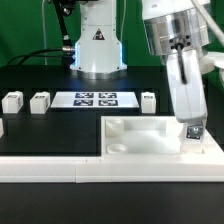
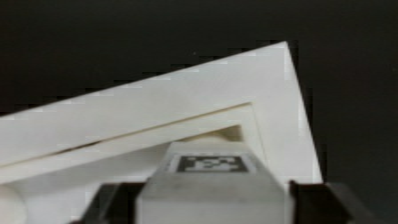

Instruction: Assemble square table

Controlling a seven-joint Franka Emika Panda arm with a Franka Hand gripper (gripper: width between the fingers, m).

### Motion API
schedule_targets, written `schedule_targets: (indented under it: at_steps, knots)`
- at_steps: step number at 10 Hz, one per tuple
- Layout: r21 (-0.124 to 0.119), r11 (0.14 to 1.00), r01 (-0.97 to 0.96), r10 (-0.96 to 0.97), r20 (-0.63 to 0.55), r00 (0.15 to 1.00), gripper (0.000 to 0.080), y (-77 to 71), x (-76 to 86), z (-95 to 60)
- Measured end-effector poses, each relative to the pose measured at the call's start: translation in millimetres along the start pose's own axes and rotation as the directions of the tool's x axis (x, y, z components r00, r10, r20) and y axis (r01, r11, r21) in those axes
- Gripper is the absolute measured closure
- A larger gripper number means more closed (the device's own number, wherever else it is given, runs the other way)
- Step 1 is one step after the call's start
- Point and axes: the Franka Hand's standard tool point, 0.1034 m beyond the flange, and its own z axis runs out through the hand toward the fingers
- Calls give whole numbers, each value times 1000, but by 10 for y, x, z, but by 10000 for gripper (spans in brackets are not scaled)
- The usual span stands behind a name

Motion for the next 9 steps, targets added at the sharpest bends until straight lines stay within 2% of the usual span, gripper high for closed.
schedule_targets:
  at_steps: [1, 2, 3, 4, 7, 8, 9]
  knots:
    - [-1, 989, 145, -145, 0, 989, 241, 5, 2, 3]
    - [-19, 936, 353, -353, -10, 936, 241, 15, -19, -6]
    - [-28, 850, 526, -527, -19, 850, 167, 7, -50, -12]
    - [-25, 851, 525, -525, -17, 851, 167, 7, -43, -5]
    - [-32, 704, 709, -710, -13, 704, 151, 3, -18, -4]
    - [-83, 519, 851, -853, 13, 521, 151, 25, 26, -13]
    - [-90, 458, 884, -887, 18, 461, 153, -18, 24, -22]
